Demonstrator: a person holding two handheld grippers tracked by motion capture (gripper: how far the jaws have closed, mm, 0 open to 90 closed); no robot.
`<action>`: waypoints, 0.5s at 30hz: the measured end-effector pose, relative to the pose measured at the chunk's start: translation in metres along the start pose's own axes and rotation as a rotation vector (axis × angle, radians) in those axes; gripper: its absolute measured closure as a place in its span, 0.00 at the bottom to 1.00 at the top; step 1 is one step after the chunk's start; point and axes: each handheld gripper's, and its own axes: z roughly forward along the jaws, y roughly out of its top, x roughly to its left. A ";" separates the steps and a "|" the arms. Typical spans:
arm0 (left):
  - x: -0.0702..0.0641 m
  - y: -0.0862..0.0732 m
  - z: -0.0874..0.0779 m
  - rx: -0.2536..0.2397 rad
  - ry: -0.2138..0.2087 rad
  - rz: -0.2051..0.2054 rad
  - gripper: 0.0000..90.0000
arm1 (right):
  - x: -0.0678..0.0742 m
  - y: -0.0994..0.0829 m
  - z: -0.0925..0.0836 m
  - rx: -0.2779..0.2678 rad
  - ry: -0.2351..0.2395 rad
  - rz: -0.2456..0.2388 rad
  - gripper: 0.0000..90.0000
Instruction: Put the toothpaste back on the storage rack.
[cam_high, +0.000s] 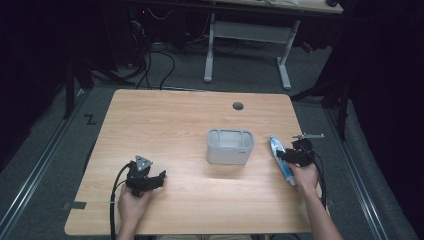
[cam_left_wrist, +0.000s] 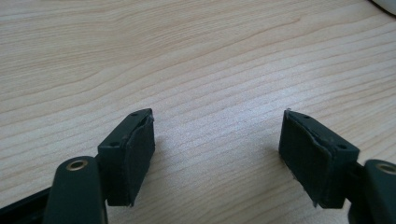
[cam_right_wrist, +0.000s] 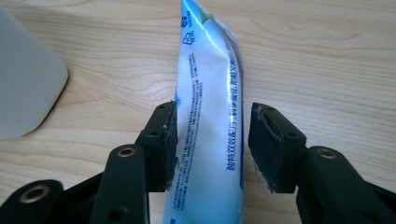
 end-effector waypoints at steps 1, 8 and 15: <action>0.000 0.000 0.000 0.000 0.000 -0.001 0.30 | 0.000 0.000 0.001 0.007 0.007 -0.001 0.58; 0.000 0.000 0.000 0.000 -0.001 -0.001 0.30 | 0.002 0.001 0.009 0.042 0.003 -0.005 0.57; 0.000 0.000 0.000 0.000 0.000 0.000 0.30 | 0.004 0.002 0.012 0.062 -0.002 -0.012 0.58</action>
